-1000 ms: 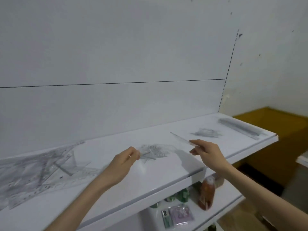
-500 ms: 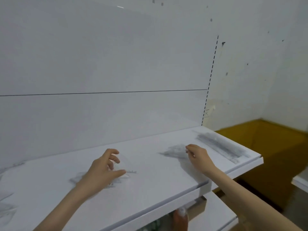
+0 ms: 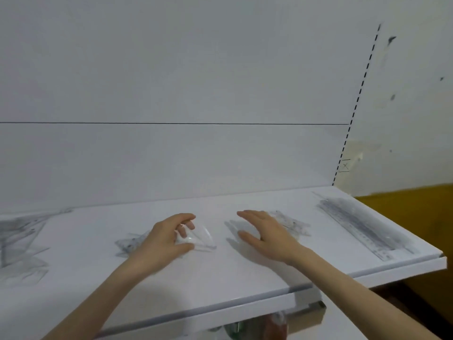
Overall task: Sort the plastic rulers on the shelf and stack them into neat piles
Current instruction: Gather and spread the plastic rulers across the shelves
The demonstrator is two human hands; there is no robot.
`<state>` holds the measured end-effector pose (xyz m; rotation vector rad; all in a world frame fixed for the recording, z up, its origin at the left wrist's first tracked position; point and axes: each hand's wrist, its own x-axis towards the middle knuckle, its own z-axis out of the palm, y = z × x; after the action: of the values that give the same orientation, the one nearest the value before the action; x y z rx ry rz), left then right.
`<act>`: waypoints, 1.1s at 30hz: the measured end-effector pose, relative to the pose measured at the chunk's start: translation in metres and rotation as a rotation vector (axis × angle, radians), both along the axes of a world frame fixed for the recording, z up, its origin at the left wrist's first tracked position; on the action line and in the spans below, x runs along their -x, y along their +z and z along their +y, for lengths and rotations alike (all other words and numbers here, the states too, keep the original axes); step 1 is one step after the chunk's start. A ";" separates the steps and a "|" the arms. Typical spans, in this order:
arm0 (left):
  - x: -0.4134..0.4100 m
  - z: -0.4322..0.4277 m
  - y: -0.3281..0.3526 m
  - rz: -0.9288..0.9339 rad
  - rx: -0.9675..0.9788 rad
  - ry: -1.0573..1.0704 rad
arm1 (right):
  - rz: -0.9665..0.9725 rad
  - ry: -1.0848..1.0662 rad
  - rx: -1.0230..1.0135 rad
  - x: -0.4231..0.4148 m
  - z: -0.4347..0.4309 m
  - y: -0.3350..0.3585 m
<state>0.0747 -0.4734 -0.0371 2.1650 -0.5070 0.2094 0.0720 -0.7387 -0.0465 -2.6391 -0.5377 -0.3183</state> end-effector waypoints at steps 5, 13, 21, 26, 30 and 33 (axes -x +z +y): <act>0.010 0.008 0.008 -0.012 0.017 0.016 | 0.123 0.208 -0.305 0.009 0.071 0.011; 0.038 0.103 0.005 -0.047 -0.076 0.374 | 0.160 0.169 -0.451 -0.032 0.134 0.012; 0.084 0.216 -0.005 -0.093 -0.080 0.707 | -0.080 -0.103 0.089 -0.065 0.170 -0.006; 0.093 0.283 -0.009 -0.099 -0.106 0.808 | -0.134 -0.005 -0.006 -0.075 0.208 0.011; 0.093 0.330 -0.011 -0.107 -0.134 0.840 | -0.159 0.199 -0.045 -0.072 0.289 0.028; 0.090 0.370 -0.012 -0.082 -0.218 0.827 | -0.091 0.369 0.045 -0.069 0.358 0.030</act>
<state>-0.0152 -0.1030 -0.0493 2.4768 0.3711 0.7176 0.1411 -0.3812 -0.0164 -2.5086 -1.0536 -0.3135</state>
